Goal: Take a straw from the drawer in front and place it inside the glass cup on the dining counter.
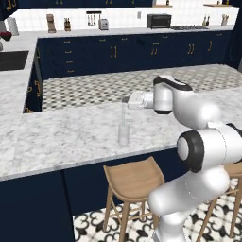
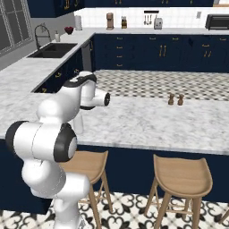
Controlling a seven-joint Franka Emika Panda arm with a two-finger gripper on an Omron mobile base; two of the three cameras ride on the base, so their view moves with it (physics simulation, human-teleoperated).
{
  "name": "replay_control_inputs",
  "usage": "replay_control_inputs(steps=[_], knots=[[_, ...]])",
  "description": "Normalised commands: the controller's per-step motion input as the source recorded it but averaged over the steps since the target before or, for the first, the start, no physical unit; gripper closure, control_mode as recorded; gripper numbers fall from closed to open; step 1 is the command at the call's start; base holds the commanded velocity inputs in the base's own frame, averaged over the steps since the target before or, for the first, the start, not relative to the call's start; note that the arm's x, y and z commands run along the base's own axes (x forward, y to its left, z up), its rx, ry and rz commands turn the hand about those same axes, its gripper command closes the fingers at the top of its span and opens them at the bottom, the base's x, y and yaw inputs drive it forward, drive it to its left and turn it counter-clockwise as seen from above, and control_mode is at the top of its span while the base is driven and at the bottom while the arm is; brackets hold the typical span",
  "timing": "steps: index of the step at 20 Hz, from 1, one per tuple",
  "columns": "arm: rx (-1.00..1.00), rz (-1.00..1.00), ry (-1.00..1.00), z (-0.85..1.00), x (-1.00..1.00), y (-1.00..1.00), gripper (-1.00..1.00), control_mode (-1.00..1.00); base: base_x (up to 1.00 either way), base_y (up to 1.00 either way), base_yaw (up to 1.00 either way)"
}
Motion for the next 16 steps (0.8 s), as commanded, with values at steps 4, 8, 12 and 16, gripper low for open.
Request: replay_control_inputs(steps=[4,8,12,16], knots=[[-0.01,0.07,0.0,0.21,0.3,0.04,1.0,-1.0,0.0,0.0,0.0],[-0.02,0.02,0.0,-0.12,0.23,0.02,1.0,-1.0,0.0,0.0,0.0],[-0.05,0.0,0.0,-0.32,0.02,0.0,1.0,-1.0,0.0,0.0,0.0],[-0.05,0.0,0.0,-0.29,0.02,0.0,1.0,-1.0,0.0,0.0,0.0]])
